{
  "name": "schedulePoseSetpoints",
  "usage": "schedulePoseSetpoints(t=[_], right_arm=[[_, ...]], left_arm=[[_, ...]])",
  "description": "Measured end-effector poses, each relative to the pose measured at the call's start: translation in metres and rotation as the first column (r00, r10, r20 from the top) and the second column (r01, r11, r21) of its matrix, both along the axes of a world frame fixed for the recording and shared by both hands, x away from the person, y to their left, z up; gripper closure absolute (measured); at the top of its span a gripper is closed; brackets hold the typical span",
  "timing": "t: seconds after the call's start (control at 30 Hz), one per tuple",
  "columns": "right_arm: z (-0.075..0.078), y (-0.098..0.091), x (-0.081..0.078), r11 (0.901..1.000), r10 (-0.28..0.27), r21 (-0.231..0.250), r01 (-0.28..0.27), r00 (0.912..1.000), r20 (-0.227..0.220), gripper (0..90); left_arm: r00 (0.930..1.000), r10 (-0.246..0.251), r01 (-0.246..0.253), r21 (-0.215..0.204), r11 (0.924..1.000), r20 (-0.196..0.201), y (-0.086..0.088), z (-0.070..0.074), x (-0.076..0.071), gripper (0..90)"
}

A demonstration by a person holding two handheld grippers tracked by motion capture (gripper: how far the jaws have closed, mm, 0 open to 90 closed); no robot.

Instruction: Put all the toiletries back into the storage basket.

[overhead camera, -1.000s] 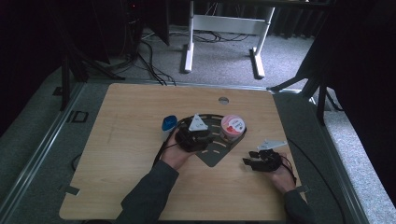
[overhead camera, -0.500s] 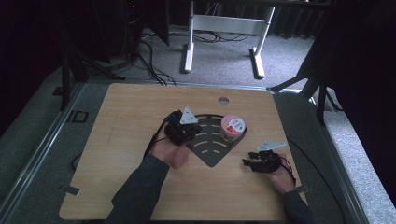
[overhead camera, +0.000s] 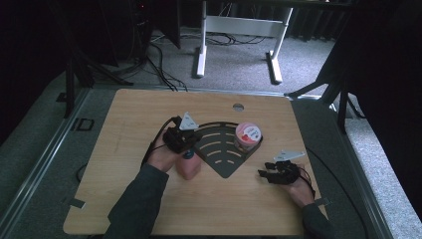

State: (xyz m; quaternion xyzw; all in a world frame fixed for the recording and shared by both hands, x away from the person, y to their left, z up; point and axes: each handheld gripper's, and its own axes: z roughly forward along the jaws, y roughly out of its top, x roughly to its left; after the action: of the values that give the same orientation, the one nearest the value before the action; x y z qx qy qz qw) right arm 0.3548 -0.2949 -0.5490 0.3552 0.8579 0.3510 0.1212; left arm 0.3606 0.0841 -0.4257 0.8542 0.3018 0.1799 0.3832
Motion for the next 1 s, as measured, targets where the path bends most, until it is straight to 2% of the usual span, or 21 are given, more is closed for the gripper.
schedulePoseSetpoints(t=[0.13,0.43,0.63,0.8,1.0], right_arm=[[0.000,0.000,0.000,1.0000,0.001,0.003,-0.001,1.0000,-0.001,52.3],[0.000,0.000,0.000,1.0000,0.005,0.004,-0.005,1.0000,0.000,52.2],[0.000,0.001,0.000,1.0000,0.006,0.005,-0.006,1.0000,0.002,52.1],[-0.001,0.001,0.000,0.9999,0.008,0.007,-0.008,1.0000,0.002,52.1],[-0.001,0.000,-0.001,0.9999,0.009,0.008,-0.009,1.0000,0.002,52.1]], left_arm=[[0.9999,-0.011,0.011,0.007,0.9999,-0.002,0.000,0.000,-0.001,89.9],[0.9999,0.010,-0.011,0.014,0.9998,0.010,0.005,0.001,0.000,89.8],[0.9995,-0.030,0.030,0.001,0.9995,-0.003,0.001,0.000,-0.001,89.8],[0.9998,-0.020,0.020,0.019,0.9996,0.004,0.003,0.000,-0.002,89.8],[1.0000,0.002,-0.002,0.010,1.0000,0.003,0.011,-0.001,0.000,89.8]])
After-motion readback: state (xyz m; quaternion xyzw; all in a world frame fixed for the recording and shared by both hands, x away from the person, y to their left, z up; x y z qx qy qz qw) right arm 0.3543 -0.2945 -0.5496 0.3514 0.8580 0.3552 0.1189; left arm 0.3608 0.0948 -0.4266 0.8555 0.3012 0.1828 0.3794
